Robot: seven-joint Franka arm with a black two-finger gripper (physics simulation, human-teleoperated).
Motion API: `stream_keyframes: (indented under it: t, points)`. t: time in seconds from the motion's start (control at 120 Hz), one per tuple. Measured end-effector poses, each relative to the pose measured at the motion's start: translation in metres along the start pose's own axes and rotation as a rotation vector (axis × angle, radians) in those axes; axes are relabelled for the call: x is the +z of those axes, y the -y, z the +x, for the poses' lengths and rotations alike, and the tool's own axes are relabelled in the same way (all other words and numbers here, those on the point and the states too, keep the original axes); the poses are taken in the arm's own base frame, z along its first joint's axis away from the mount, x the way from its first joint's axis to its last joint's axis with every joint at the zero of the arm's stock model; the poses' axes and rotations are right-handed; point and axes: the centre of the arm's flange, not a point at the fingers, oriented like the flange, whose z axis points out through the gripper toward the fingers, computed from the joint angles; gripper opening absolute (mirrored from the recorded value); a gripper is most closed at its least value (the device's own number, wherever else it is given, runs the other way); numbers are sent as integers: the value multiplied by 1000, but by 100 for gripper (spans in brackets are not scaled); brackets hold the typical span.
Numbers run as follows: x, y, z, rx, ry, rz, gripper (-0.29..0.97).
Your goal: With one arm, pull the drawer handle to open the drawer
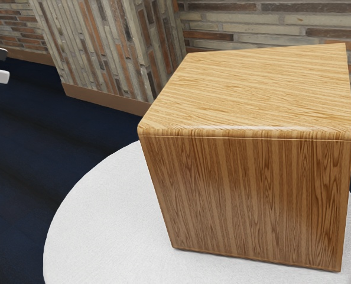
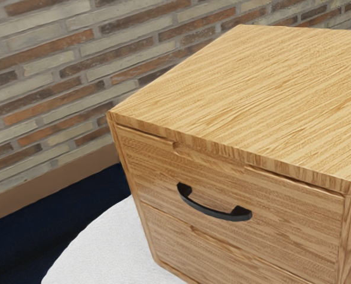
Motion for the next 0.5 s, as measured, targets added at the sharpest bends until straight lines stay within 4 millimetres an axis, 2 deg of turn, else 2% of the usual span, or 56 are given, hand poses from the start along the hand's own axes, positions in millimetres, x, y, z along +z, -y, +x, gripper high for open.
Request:
stream_keyframes:
  t: [0.058,0.117,0.183,0.358,0.5]
  points:
    - [17,3,6,-6,-29,-25,66]
    - [37,-3,19,8,-54,-61,66]
    - [50,-8,26,-15,-69,-82,66]
    - [65,1,18,-165,-39,-96,66]
    - [68,-1,17,-266,-19,-110,66]
